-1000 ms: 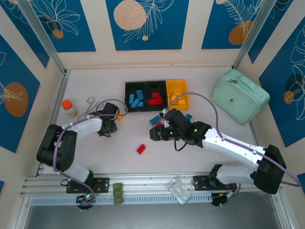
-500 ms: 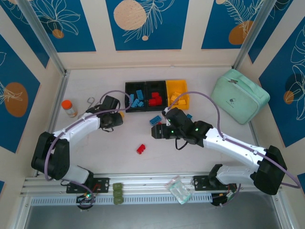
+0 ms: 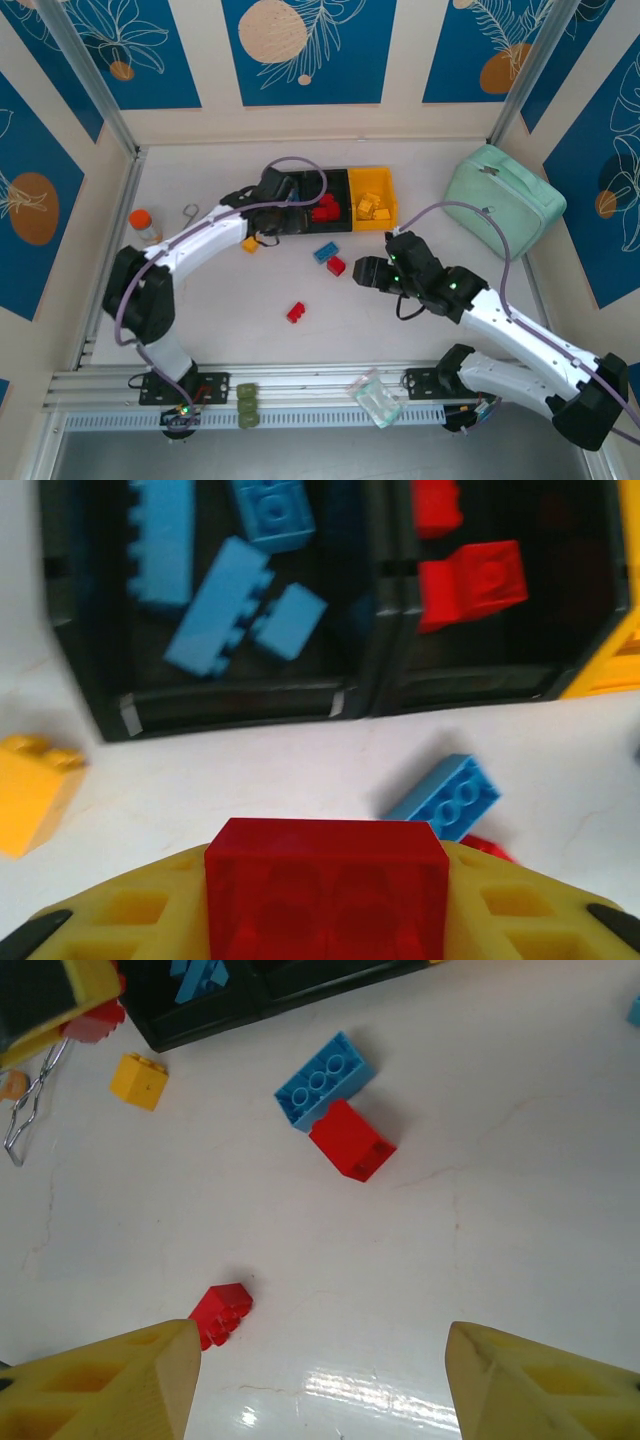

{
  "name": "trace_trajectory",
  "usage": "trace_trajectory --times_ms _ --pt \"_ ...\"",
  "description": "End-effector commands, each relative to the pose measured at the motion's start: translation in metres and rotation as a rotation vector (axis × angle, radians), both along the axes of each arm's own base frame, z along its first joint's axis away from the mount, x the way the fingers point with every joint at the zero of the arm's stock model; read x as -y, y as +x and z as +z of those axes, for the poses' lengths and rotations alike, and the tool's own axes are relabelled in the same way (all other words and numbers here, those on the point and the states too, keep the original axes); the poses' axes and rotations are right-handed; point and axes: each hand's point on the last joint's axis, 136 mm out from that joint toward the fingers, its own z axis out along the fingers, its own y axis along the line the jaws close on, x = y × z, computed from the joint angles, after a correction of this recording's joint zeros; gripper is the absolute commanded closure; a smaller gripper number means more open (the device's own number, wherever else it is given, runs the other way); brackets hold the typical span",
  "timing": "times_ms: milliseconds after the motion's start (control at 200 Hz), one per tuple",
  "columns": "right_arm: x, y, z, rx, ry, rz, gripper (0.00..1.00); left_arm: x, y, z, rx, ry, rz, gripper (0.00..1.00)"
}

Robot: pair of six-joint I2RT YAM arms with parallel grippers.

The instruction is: Sort the legos into containers by color

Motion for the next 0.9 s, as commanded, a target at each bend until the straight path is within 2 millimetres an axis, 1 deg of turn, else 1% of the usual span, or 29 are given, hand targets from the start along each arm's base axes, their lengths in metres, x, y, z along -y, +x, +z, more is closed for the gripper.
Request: trace_trajectory --times_ms 0,140,205,220,390,505,575,650,715,810,895 --pt "0.014 -0.006 -0.006 -0.022 -0.011 -0.05 0.34 0.023 0.007 -0.002 -0.022 0.01 -0.069 0.58" --pt "0.018 -0.01 -0.01 -0.032 -0.004 -0.066 0.34 0.044 0.03 -0.006 -0.024 0.027 -0.098 0.58" --pt "0.018 -0.012 -0.012 -0.038 -0.003 -0.067 0.34 0.051 0.042 -0.007 -0.02 0.042 -0.105 0.58" --pt "0.019 -0.012 -0.012 -0.039 -0.003 -0.067 0.34 0.052 0.045 -0.005 -0.014 0.042 -0.108 0.58" --pt "0.016 -0.013 -0.012 -0.04 0.002 -0.066 0.34 0.065 0.075 -0.012 -0.006 0.103 -0.125 0.58" --pt "0.018 -0.014 -0.013 -0.044 -0.004 -0.075 0.34 0.066 0.097 -0.019 -0.006 0.125 -0.111 0.58" --pt "0.02 -0.015 -0.012 -0.044 -0.007 -0.079 0.34 0.063 0.107 -0.028 -0.02 0.137 -0.099 0.58" --pt "0.022 -0.015 -0.012 -0.042 -0.009 -0.086 0.34 0.062 0.117 -0.033 -0.022 0.138 -0.091 0.57" --pt "0.023 -0.015 -0.012 -0.041 -0.011 -0.093 0.34 0.062 0.124 -0.038 -0.027 0.14 -0.09 0.57" --pt "0.024 -0.016 -0.012 -0.042 -0.016 -0.092 0.34 0.061 0.132 -0.038 -0.022 0.139 -0.09 0.57" --pt "0.024 -0.016 -0.012 -0.043 -0.014 -0.096 0.34 0.061 0.135 -0.04 -0.021 0.14 -0.091 0.55"
